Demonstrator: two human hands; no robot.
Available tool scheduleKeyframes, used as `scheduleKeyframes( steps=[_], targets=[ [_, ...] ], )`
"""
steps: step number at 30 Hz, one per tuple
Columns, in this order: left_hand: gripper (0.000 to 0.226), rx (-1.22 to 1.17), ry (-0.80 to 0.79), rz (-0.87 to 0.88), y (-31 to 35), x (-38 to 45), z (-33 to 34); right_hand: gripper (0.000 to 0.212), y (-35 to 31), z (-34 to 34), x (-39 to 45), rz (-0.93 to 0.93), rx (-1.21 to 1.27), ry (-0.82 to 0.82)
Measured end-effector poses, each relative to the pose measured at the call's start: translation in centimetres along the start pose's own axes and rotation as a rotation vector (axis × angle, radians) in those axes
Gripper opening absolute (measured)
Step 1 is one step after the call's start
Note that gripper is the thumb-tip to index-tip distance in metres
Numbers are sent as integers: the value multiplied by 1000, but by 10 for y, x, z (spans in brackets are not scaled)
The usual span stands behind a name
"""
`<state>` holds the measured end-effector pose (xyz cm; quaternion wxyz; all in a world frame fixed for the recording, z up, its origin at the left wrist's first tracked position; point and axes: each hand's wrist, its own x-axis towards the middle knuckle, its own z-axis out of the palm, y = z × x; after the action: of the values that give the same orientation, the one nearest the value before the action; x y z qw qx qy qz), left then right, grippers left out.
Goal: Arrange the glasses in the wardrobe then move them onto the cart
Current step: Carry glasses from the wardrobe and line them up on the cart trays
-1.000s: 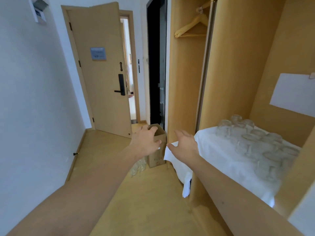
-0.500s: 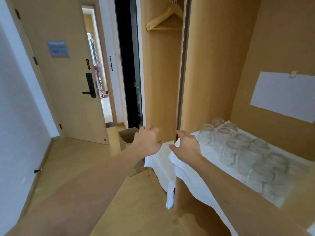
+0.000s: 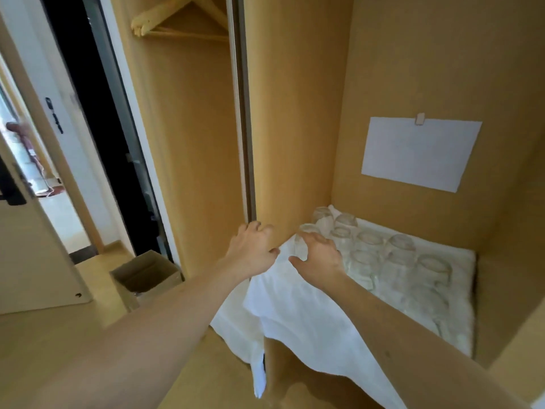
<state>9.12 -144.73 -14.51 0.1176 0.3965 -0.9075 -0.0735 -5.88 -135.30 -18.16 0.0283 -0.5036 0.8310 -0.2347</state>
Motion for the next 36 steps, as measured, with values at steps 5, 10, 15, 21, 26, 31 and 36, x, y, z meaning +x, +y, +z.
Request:
scheduleKeyframes(
  steps=[5,10,15,21,26,31,36],
  targets=[
    [62,-65,-56,150,-11,54,15,67,2,10,30,128,-21,48],
    [60,-98,-88,273,-25,97,27,68,2,18,52,235,-53,87],
    [58,-131,-120,362,-24,135,38,69,7,20,65,330,-81,122],
    [50,-166,-129,443,-5,169,51,67,28,6,82,416,-124,146],
    [55,-203,-138,466,15,198,61,66,53,-2,106,434,-125,172],
    [55,-212,-151,430,31,238,78,68,82,-5,140,447,-90,171],
    [67,-182,-192,367,50,274,94,70,107,-8,174,464,-79,125]
  ],
)
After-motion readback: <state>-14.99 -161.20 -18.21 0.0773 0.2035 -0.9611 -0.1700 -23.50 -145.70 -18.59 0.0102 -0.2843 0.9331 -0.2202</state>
